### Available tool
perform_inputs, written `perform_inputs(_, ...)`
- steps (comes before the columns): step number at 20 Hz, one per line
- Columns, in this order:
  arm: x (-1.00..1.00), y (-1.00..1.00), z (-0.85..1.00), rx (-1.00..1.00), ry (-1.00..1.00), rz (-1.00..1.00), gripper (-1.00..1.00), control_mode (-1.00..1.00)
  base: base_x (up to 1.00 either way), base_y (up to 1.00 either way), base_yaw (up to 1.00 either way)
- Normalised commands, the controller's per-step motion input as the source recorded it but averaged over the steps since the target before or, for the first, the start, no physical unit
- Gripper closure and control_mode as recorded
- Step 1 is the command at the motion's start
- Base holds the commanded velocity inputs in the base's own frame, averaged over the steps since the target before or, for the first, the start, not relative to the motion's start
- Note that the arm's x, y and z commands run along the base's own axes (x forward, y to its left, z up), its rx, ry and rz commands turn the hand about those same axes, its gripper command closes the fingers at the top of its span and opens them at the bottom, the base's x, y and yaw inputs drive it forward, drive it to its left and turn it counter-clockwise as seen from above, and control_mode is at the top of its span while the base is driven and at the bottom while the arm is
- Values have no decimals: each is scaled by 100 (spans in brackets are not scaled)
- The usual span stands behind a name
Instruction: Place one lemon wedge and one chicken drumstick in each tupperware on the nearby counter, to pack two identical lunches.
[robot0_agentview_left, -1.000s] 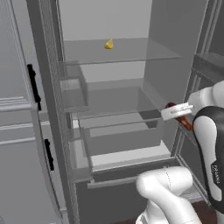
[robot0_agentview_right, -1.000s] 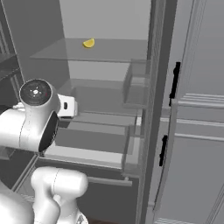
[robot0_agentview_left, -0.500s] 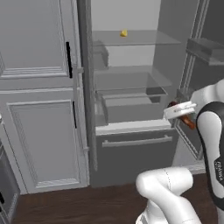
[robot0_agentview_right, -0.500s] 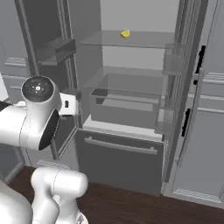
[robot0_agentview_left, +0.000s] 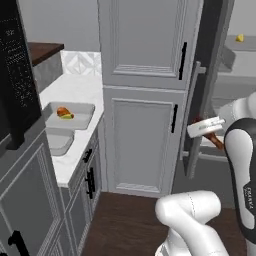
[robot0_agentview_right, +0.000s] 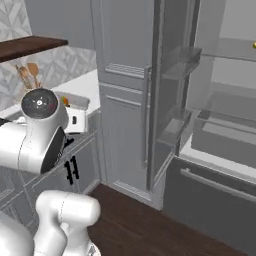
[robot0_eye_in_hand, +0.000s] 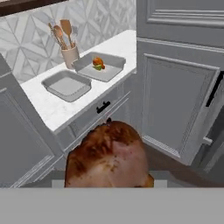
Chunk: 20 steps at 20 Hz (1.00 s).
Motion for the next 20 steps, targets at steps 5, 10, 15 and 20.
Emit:
perform_inputs(5, 0, 0, 0, 0, 0, 0, 100, 100, 100, 56, 35)
perform_inputs(10, 0, 0, 0, 0, 0, 0, 100, 100, 100, 11, 33)
perform_inputs(15, 0, 0, 0, 0, 0, 0, 100, 100, 99, 15, 39)
perform_inputs(20, 0, 0, 0, 0, 0, 0, 100, 100, 81, 54, 41)
